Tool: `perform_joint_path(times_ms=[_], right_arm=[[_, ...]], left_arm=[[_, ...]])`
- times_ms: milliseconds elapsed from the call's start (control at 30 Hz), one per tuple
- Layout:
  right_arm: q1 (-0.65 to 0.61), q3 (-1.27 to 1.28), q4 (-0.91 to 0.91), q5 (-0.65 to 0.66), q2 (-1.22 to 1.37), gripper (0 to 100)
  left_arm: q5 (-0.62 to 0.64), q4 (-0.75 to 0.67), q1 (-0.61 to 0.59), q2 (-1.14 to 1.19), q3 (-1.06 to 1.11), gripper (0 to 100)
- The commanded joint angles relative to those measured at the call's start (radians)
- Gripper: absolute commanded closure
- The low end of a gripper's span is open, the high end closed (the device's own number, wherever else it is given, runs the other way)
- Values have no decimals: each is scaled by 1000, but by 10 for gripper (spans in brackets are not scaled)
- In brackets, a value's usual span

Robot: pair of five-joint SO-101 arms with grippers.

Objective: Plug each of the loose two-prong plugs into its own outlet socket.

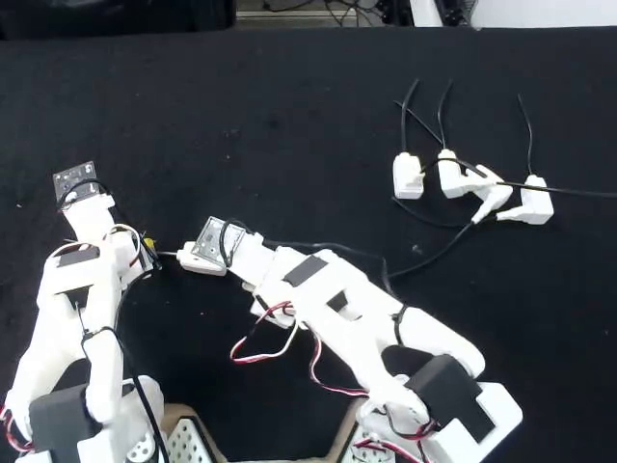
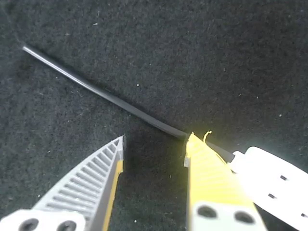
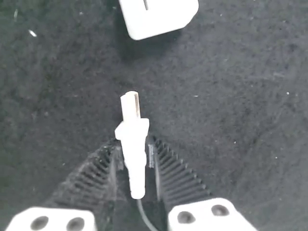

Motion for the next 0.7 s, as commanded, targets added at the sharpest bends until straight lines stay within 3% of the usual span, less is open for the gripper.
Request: perform_joint_path(times_ms=[0,300,500,667], right_arm=[[-12,-50,17,-8,-1,987],[-32,-117,63,-86,1,913],[-64,-119,58,-75,8,989],[-61,-111,58,-75,8,987]], left_arm=[[0,-12,7,-3,-12,791],[0,-14,7,-3,-10,791],[0,-14,7,-3,-10,791],[0,-14,7,-3,-10,791]])
